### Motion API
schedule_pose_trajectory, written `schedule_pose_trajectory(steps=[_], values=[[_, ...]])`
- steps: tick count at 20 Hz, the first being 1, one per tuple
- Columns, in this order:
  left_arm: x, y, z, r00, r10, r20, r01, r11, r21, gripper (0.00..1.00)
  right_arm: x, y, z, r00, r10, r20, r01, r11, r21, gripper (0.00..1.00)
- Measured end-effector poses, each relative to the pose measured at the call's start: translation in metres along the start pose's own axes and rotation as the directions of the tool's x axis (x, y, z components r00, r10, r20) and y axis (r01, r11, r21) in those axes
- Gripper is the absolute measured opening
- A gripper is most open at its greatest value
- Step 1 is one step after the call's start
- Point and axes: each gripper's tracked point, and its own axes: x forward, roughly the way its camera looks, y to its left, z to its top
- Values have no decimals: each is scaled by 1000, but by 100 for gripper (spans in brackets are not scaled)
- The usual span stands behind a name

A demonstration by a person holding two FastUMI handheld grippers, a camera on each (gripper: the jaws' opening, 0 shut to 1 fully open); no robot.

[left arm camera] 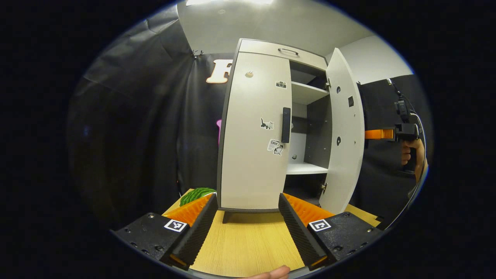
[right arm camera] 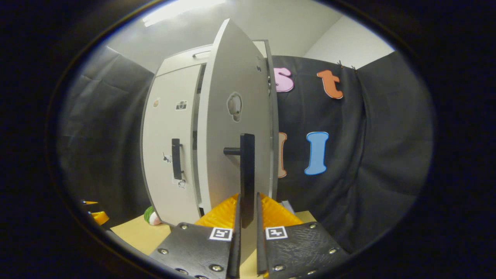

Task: Open the right door of the double-door shoe cabinet with the right hand, and open the left door with the left hand.

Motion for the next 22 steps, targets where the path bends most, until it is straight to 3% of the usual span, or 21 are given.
schedule_pose_trajectory(steps=[3,4,5,6,7,10,17,21,22], values=[[0,-5,0,1000,-9,-1,9,1000,2,99,5,-28,-5,999,-54,-5,54,998,32,17],[-1,-7,0,1000,-11,-1,11,1000,4,99,0,-46,-11,993,-115,3,115,993,19,17],[-1,-8,1,1000,-13,2,13,1000,8,99,25,-74,-9,985,-172,16,172,985,20,18],[-1,-9,1,1000,-13,3,13,1000,12,99,17,-77,-5,991,-131,12,131,990,51,1],[0,-10,0,1000,-13,1,13,1000,15,98,13,-73,-9,997,-73,9,72,991,110,0],[2,-14,-1,1000,-14,-7,14,1000,23,98,10,-75,-9,1000,-5,5,4,970,244,1],[9,-21,7,1000,-9,-3,9,999,43,98,7,-74,-11,1000,-21,18,17,978,208,1],[22,-26,27,999,-5,33,3,998,67,98,-28,-81,-12,998,-58,35,50,978,204,3],[26,-27,33,999,4,49,-8,997,73,98,-37,-81,-11,996,-69,53,58,979,193,10]])
